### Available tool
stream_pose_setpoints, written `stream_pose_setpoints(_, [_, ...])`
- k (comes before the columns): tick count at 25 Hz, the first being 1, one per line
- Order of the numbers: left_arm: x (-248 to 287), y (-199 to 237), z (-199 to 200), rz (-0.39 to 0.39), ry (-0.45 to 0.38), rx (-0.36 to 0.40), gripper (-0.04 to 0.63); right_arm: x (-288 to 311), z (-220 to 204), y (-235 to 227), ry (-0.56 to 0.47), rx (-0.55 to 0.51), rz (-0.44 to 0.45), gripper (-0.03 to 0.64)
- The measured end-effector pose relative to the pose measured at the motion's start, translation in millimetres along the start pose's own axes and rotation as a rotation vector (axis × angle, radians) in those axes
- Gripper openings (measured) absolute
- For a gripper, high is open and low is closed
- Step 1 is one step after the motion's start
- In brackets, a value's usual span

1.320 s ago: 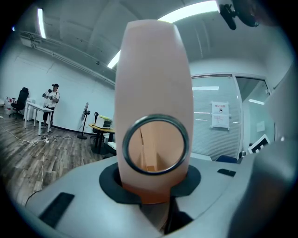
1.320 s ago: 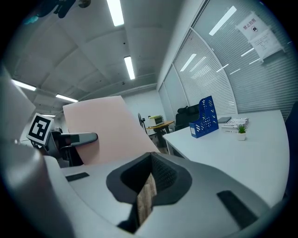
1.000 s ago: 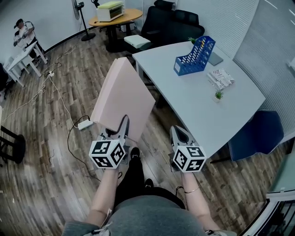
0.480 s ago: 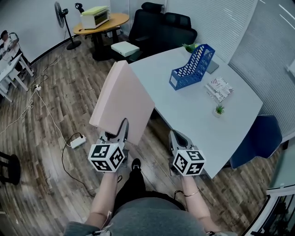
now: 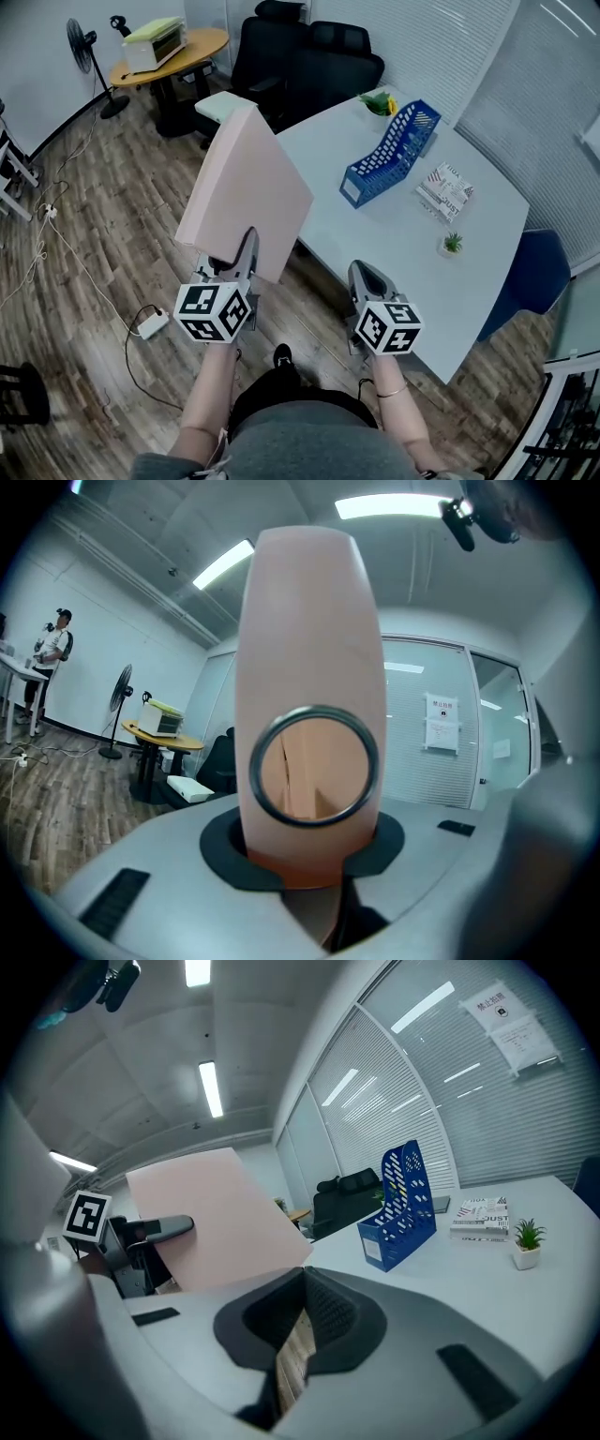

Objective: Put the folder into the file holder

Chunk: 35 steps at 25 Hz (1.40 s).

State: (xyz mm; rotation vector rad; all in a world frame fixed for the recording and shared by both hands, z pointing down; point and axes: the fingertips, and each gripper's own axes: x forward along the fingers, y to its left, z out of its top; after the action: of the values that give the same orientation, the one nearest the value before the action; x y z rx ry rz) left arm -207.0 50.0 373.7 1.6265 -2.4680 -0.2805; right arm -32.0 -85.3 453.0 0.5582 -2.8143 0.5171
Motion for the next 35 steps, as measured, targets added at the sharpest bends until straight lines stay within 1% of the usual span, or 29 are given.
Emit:
stream_pose_setpoints(6, [52, 11, 17, -0.072, -0.01, 0.006, 0.126, 22, 11, -20, -0.012, 0.028, -0.078, 0.006])
stream_pose_setpoints(14, [107, 1, 23, -0.135, -0.005, 0.001, 0.126, 35, 20, -57, -0.014, 0.065, -0.153, 0.006])
stream_pose_setpoints(22, [153, -15, 41, -0.17, -0.033, 0.022, 0.126, 53, 37, -92, -0.031, 0.078, -0.167, 0.006])
stream_pose_setpoints(28, [187, -41, 67, -0.211, -0.082, 0.052, 0.126, 62, 47, -121, -0.029, 0.084, -0.172, 0.006])
stream_pose_setpoints(35, [210, -75, 104, -0.269, -0.161, 0.09, 0.126, 59, 54, -143, -0.043, 0.099, -0.186, 0.006])
